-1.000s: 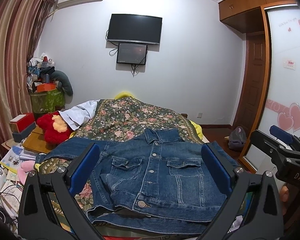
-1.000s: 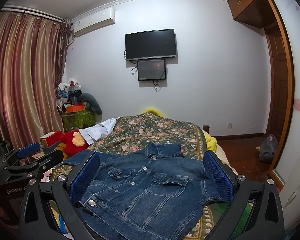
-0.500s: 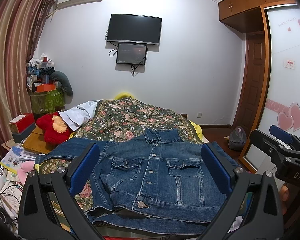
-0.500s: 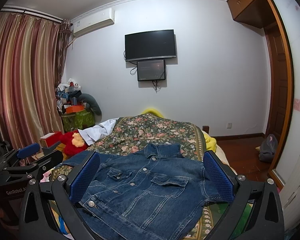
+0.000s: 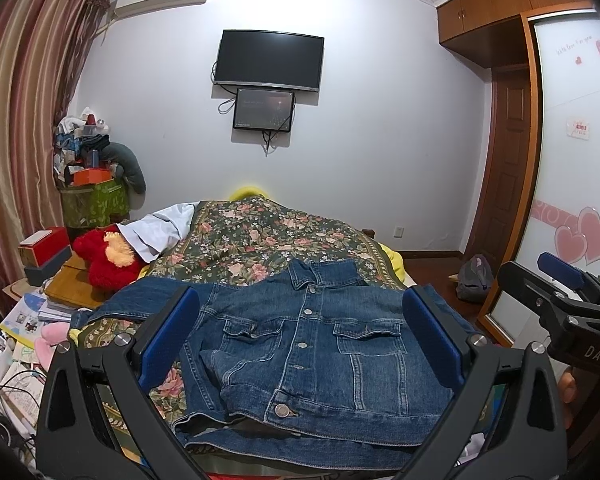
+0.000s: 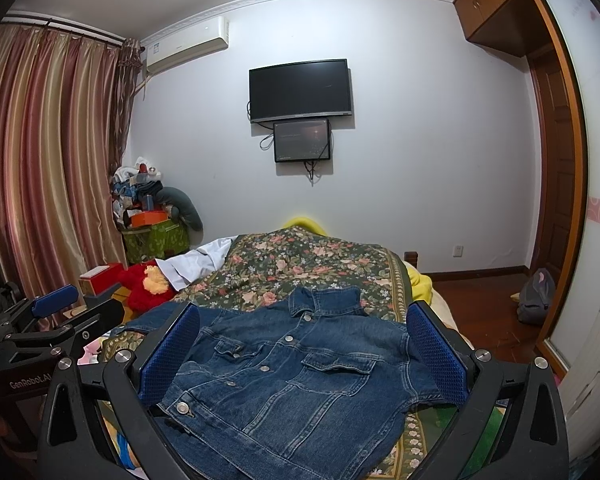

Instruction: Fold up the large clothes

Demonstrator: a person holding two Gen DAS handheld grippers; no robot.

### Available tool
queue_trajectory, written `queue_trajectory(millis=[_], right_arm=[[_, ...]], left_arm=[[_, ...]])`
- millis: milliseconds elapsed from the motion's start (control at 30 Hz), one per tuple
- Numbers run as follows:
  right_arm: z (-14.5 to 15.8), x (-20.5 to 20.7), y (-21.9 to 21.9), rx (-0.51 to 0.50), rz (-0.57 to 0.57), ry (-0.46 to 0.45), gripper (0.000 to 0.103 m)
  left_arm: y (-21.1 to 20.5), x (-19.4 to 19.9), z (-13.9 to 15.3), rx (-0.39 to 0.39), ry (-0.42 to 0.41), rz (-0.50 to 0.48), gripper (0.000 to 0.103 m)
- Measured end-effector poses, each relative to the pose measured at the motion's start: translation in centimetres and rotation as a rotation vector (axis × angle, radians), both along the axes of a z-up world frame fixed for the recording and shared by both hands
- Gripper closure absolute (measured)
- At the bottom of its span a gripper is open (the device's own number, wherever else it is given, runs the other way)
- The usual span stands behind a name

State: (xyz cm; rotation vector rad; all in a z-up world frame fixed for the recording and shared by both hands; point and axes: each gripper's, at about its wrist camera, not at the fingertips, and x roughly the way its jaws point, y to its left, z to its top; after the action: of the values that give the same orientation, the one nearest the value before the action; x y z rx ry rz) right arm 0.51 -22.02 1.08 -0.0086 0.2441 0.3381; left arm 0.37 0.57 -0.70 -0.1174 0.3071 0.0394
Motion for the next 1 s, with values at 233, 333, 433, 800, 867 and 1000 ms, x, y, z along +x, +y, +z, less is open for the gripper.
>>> queue_trajectory(millis=[233, 333, 433, 800, 867, 1000], right_arm=[[0.0, 0.2, 0.0, 0.001, -0.002, 0.003, 0.0], [-0.1, 0.6, 0.0, 0.002, -0.004, 0.005, 0.0], [-0.1, 1.2, 0.2, 0.0, -0.002, 0.004, 0.0], [-0.3, 10.0, 4.1, -0.021, 0.025, 0.058, 0.0], [-0.7, 12.3, 5.1, -0.038, 0.021, 0.084, 0.0], [-2.1, 17.2, 7.0, -0.067, 0.024, 0.156, 0.0]], left_arm=[[0.3, 0.1, 0.1, -0.004, -0.002, 0.001, 0.001], [0.6, 0.4, 0.0, -0.007, -0.001, 0.006, 0.001], [1.2, 1.3, -0.1, -0.009, 0.002, 0.013, 0.001], [9.0, 7.3, -1.8, -0.033, 0.069, 0.2, 0.001], [11.6, 8.9, -2.5, -0.046, 0.098, 0.248, 0.001], [17.4, 12.1, -4.9, -0.098, 0.185, 0.322, 0.001]])
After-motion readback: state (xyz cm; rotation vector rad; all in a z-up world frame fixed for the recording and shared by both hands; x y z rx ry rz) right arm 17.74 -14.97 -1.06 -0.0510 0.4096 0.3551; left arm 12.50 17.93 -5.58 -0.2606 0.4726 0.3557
